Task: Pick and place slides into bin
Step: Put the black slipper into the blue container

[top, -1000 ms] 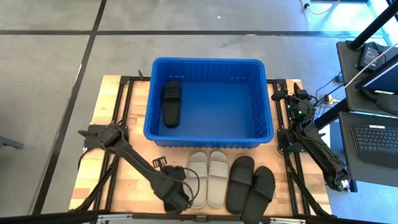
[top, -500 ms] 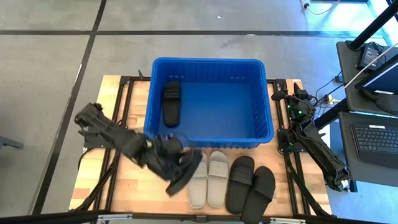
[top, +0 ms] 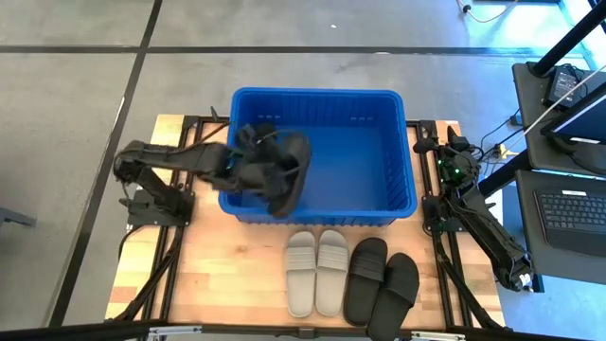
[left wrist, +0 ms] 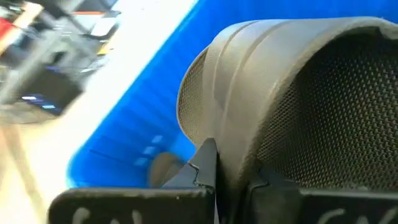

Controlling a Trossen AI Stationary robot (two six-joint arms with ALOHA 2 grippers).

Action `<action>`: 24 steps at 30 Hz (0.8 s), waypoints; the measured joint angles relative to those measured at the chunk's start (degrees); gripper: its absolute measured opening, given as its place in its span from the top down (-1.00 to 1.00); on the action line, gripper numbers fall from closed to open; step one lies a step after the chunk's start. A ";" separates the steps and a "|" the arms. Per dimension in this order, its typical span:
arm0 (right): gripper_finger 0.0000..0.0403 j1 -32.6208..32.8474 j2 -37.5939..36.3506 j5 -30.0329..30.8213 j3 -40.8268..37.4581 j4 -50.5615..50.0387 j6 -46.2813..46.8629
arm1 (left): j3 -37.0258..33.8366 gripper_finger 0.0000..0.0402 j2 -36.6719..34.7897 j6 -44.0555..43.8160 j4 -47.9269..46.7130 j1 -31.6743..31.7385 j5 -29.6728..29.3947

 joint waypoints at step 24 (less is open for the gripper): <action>-0.44 0.01 0.00 0.00 0.00 0.00 0.02 | -0.06 0.97 23.45 23.71 1.51 21.09 -9.41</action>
